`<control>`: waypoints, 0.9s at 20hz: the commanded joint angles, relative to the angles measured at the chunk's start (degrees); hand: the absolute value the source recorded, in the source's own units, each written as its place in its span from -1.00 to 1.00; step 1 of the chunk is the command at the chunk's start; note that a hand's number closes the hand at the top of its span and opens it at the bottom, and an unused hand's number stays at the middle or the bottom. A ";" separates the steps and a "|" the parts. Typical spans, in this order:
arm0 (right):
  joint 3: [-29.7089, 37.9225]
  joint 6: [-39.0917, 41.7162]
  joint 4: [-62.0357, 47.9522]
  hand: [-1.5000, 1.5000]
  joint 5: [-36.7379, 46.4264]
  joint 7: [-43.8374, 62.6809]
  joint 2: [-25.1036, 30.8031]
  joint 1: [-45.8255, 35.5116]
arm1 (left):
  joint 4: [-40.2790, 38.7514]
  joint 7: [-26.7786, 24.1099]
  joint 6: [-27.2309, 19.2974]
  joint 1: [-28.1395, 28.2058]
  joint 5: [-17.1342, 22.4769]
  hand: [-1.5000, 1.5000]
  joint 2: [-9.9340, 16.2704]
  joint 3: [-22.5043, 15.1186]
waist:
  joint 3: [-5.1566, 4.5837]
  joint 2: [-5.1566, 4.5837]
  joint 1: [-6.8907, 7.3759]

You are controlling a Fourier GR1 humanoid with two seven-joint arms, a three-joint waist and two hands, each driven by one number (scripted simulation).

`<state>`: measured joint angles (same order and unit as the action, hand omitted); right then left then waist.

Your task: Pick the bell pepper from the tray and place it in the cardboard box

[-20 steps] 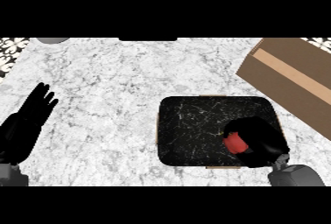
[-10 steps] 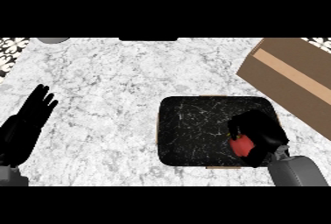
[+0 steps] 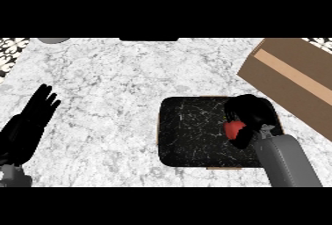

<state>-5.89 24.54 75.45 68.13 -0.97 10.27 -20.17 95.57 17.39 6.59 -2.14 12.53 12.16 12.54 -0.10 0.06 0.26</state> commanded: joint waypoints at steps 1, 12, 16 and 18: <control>-1.14 -2.23 4.05 1.00 1.61 3.87 -2.92 0.05 | 2.69 2.14 1.44 1.83 2.37 0.00 1.50 2.13 | 0.10 0.03 -0.03; 6.11 7.17 34.19 1.00 -5.74 8.90 -1.49 -2.32 | -0.75 -0.81 -0.74 -0.29 -1.85 0.00 -0.69 -0.24 | 0.06 0.19 -0.89; 11.95 9.56 41.55 1.00 -7.05 15.51 -1.93 -5.53 | -0.79 -0.89 0.87 0.29 -0.11 0.00 0.71 1.50 | 0.05 0.23 -0.94; 14.75 10.51 40.23 1.00 -7.14 18.77 -1.74 -9.65 | -0.61 1.37 -0.07 -1.26 -0.26 0.00 0.31 0.72 | 0.07 0.10 -0.58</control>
<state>4.35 33.18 112.11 62.05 12.73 8.81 -26.13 95.59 17.53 6.71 -1.95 12.09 12.00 12.99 -0.05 0.27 -0.47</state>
